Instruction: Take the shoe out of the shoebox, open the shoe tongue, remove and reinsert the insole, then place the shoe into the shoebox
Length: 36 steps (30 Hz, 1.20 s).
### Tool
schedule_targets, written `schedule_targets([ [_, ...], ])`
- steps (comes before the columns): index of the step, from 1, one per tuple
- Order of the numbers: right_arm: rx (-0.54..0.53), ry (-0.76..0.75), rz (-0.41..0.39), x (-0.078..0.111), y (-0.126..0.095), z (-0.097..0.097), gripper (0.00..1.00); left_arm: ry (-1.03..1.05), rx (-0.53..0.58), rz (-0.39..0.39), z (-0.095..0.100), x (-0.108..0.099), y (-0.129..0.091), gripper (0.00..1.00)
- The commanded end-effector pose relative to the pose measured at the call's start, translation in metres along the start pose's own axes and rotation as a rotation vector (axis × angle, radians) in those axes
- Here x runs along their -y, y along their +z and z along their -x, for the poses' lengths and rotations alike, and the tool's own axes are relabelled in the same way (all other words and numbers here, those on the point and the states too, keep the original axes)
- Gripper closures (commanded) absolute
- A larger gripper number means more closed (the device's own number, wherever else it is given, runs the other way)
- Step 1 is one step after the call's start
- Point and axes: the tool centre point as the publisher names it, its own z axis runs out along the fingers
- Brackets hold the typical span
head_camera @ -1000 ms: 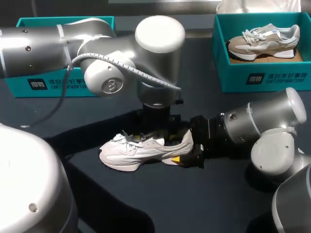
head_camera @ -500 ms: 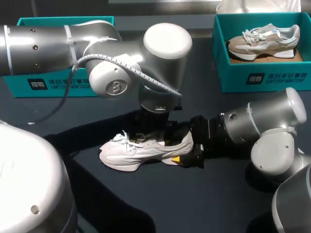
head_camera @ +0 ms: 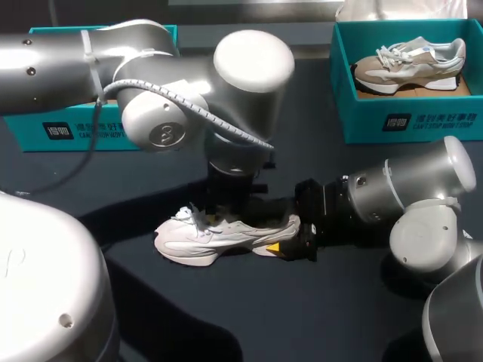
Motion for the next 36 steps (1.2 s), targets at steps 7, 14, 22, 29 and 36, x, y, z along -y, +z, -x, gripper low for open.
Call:
schedule_targets([
  [7, 0.001, 0.001, -0.005, -0.001, 0.005, 0.0, 1.0, -0.05, -0.1, -0.006, 0.041, -0.001, -0.02, 1.0],
  [14, 0.001, 0.001, -0.005, -0.001, 0.005, 0.0, 1.0, -0.086, -0.109, 0.004, 0.061, -0.001, -0.016, 1.0],
  [22, 0.001, 0.001, -0.005, -0.001, 0.005, 0.0, 1.0, -0.171, -0.054, 0.056, 0.091, 0.0, 0.014, 1.0],
  [29, 0.001, 0.001, -0.005, -0.001, 0.005, 0.0, 1.0, -0.188, 0.013, 0.082, 0.106, 0.0, 0.046, 1.0],
  [36, 0.001, 0.001, -0.005, -0.001, 0.005, 0.0, 1.0, -0.188, 0.02, 0.112, 0.108, -0.001, 0.062, 0.64],
])
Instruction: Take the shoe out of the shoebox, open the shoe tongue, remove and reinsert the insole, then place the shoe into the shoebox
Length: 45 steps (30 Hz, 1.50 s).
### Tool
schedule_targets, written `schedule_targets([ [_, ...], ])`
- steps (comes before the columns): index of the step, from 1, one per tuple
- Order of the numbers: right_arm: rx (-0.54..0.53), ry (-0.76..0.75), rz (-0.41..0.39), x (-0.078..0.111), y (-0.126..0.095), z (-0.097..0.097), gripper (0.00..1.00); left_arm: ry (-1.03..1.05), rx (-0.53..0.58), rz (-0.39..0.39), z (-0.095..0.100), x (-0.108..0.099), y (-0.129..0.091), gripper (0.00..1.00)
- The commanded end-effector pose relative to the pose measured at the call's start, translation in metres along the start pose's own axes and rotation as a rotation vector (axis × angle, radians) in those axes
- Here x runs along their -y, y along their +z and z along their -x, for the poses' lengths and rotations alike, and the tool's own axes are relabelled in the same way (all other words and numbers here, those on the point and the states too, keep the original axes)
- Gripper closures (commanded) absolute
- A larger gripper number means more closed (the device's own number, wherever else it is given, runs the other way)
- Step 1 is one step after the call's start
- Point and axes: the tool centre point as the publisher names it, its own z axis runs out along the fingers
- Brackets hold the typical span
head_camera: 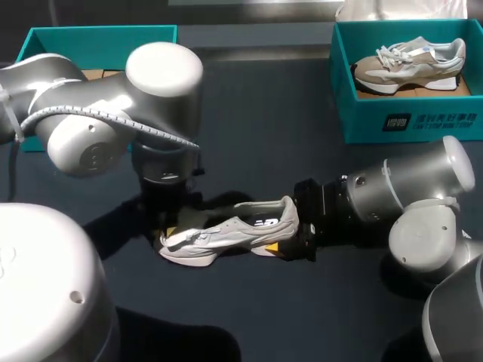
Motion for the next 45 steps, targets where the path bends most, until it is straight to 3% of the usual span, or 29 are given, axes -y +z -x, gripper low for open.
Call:
schedule_targets([
  [1, 0.002, 0.001, -0.005, 0.0, 0.004, 0.0, 1.0, 0.0, -0.007, 0.012, 0.0, 0.003, 0.01, 0.62],
  [3, 0.002, 0.001, -0.005, 0.0, 0.004, 0.0, 1.0, 0.007, -0.013, 0.012, -0.001, 0.002, 0.006, 0.49],
  [6, 0.002, 0.001, -0.005, 0.0, 0.004, 0.0, 1.0, 0.03, -0.041, 0.005, -0.002, 0.0, -0.005, 0.11],
  [8, 0.002, 0.001, -0.005, 0.0, 0.004, 0.0, 1.0, 0.053, -0.074, -0.002, -0.002, -0.001, -0.016, 0.0],
  [14, 0.002, 0.001, -0.005, 0.0, 0.004, 0.0, 1.0, 0.187, -0.17, -0.087, -0.007, -0.004, -0.061, 0.0],
  [21, 0.002, 0.001, -0.005, 0.0, 0.004, 0.0, 1.0, 0.658, -0.338, -0.223, -0.032, 0.003, -0.121, 0.0],
  [26, 0.002, 0.001, -0.005, 0.0, 0.004, 0.0, 1.0, 1.108, -0.314, -0.239, -0.05, 0.003, -0.153, 0.0],
  [30, 0.002, 0.001, -0.005, 0.0, 0.004, 0.0, 1.0, 1.446, -0.241, -0.205, -0.063, 0.002, -0.162, 0.0],
  [35, 0.002, 0.001, -0.005, 0.0, 0.004, 0.0, 1.0, 1.705, -0.163, -0.222, -0.075, -0.005, -0.171, 0.0],
  [36, 0.002, 0.001, -0.005, 0.0, 0.004, 0.0, 1.0, 1.745, -0.168, -0.217, -0.076, -0.007, -0.172, 0.02],
  [38, 0.002, 0.001, -0.005, 0.0, 0.004, 0.0, 1.0, 1.821, -0.195, -0.204, -0.077, -0.01, -0.174, 0.47],
  [40, 0.002, 0.001, -0.005, 0.0, 0.004, 0.0, 1.0, 1.903, -0.211, -0.19, -0.077, -0.012, -0.175, 1.0],
  [45, 0.002, 0.001, -0.005, 0.0, 0.004, 0.0, 1.0, 2.038, -0.216, -0.131, -0.076, -0.012, -0.175, 1.0],
])
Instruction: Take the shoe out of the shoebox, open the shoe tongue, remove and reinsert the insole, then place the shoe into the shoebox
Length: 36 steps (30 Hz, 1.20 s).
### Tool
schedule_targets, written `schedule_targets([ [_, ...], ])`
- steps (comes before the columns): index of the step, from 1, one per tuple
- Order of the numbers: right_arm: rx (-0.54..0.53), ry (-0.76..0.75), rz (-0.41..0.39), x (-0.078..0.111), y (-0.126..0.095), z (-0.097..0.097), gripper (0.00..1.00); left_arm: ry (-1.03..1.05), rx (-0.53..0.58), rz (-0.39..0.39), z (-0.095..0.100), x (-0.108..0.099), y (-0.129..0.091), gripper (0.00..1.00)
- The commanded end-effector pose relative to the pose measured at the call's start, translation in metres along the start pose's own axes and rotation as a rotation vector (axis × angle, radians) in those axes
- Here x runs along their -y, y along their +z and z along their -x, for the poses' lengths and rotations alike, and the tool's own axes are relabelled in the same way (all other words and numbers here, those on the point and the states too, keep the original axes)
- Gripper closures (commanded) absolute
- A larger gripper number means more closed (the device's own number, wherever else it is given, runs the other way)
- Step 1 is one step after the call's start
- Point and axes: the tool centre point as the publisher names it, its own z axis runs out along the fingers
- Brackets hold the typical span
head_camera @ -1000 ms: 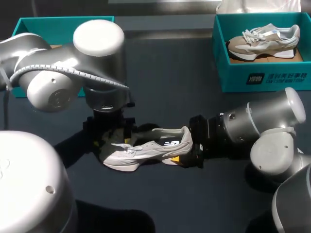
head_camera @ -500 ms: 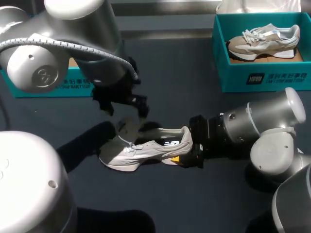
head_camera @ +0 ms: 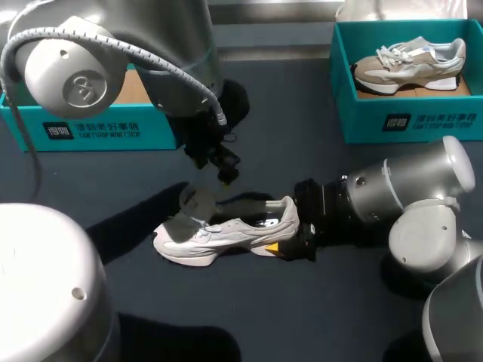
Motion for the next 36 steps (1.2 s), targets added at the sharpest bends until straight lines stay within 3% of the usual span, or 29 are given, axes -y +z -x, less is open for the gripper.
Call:
schedule_targets([
  [1, 0.002, 0.001, -0.005, 0.0, 0.003, 0.0, 1.0, 0.914, -0.138, 0.119, 0.003, 0.003, 0.0, 1.0],
  [17, 0.002, 0.001, -0.005, 0.0, 0.003, 0.0, 1.0, 0.914, -0.138, 0.119, 0.003, 0.003, 0.0, 1.0],
  [18, 0.002, 0.001, -0.005, 0.0, 0.003, 0.0, 1.0, 0.927, -0.128, 0.152, 0.002, 0.008, 0.011, 1.0],
  [23, 0.002, 0.001, -0.005, 0.0, 0.003, 0.0, 1.0, 0.982, -0.108, 0.168, -0.008, 0.026, 0.053, 1.0],
  [30, 0.002, 0.001, -0.005, 0.0, 0.003, 0.0, 1.0, 1.032, -0.068, 0.124, -0.017, 0.033, 0.091, 1.0],
  [31, 0.002, 0.001, -0.005, 0.0, 0.003, 0.0, 1.0, 1.044, -0.048, 0.154, -0.017, 0.035, 0.097, 1.0],
  [36, 0.002, 0.001, -0.005, 0.0, 0.003, 0.0, 1.0, 1.046, -0.041, 0.134, -0.02, 0.039, 0.115, 1.0],
])
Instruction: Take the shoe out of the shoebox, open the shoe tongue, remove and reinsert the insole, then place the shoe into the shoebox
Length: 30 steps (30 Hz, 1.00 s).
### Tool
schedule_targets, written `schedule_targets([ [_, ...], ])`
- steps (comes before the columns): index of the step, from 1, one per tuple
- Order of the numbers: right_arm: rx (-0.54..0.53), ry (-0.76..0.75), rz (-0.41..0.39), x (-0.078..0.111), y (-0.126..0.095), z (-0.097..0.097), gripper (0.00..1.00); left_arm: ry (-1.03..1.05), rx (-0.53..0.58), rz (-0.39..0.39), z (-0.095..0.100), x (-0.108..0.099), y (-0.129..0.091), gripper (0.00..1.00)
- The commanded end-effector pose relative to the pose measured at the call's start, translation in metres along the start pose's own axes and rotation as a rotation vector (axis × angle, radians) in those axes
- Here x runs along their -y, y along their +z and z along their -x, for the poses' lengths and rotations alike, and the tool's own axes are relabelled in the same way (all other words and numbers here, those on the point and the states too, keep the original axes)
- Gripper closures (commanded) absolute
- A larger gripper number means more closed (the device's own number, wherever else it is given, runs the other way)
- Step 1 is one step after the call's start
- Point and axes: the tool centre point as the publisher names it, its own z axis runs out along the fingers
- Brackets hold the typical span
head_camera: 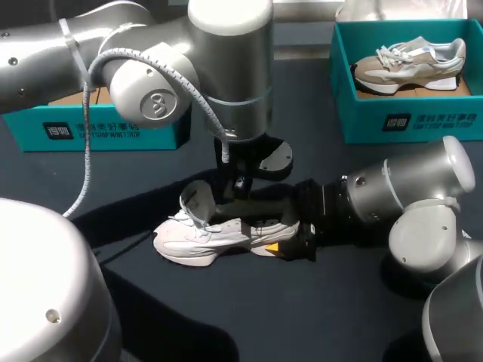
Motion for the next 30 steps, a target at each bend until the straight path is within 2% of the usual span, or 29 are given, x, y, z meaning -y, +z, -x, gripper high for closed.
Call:
schedule_targets([
  [1, 0.002, 0.001, -0.005, 0.0, 0.004, 0.0, 1.0, -0.022, 0.024, 0.01, 0.006, 0.012, 0.024, 1.0],
  [9, 0.002, 0.001, -0.005, 0.0, 0.004, 0.0, 1.0, -0.13, 0.076, -0.049, 0.008, 0.01, 0.042, 1.0],
  [11, 0.002, 0.001, -0.005, 0.0, 0.004, 0.0, 1.0, -0.13, 0.022, -0.056, 0.009, 0.009, 0.046, 1.0],
  [25, 0.002, 0.001, -0.005, 0.0, 0.004, 0.0, 1.0, -0.13, 0.022, -0.056, 0.009, 0.009, 0.046, 1.0],
  [26, 0.002, 0.001, -0.005, 0.0, 0.004, 0.0, 1.0, -0.145, 0.03, -0.045, 0.01, 0.009, 0.051, 1.0],
  [28, 0.002, 0.001, -0.005, 0.0, 0.004, 0.0, 1.0, -0.156, 0.031, -0.083, 0.01, 0.009, 0.058, 1.0],
  [30, 0.002, 0.001, -0.005, 0.0, 0.004, 0.0, 1.0, -0.175, 0.045, -0.088, 0.009, 0.008, 0.063, 1.0],
])
